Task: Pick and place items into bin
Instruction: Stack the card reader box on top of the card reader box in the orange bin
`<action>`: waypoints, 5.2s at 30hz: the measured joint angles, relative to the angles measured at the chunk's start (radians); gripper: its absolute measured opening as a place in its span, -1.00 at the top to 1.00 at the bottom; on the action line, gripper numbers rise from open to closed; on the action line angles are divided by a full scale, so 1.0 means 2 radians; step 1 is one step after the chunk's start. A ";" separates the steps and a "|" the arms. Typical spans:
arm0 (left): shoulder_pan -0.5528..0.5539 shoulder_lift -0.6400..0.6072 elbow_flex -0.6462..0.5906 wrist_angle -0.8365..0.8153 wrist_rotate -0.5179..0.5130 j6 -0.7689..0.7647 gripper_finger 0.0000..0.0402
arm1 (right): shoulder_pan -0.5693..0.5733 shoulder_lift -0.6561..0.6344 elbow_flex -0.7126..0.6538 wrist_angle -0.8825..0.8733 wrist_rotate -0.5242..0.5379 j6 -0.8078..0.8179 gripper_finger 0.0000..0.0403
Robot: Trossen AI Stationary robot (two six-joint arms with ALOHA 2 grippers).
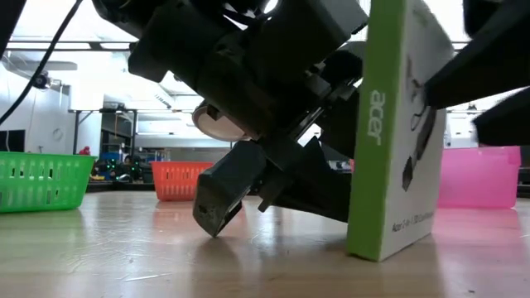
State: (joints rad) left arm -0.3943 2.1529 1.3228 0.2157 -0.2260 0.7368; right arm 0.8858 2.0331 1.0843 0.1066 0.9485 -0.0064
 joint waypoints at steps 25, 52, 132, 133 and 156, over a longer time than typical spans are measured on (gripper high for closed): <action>0.001 -0.001 0.000 -0.004 -0.004 0.000 -0.03 | 0.021 -0.048 0.002 -0.033 -0.002 -0.022 0.27; 0.001 -0.002 -0.001 -0.007 -0.006 0.000 -0.03 | -0.069 -0.157 0.002 -0.156 -0.213 -0.055 -0.01; 0.000 -0.031 -0.003 -0.036 -0.036 -0.002 -0.03 | -0.123 -0.169 0.035 -0.275 -0.408 -0.028 0.82; 0.000 -0.037 -0.003 -0.037 -0.037 -0.008 -0.03 | -0.118 -0.174 0.036 -0.275 -0.407 -0.022 0.82; -0.030 -0.112 -0.008 -0.069 -0.164 -0.104 -0.03 | 0.035 -0.241 0.030 -0.318 -0.010 0.095 0.82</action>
State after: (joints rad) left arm -0.4549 1.9293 1.3064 0.0785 -0.5536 0.5289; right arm 0.9565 1.5520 1.1442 -0.5289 0.9279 0.1841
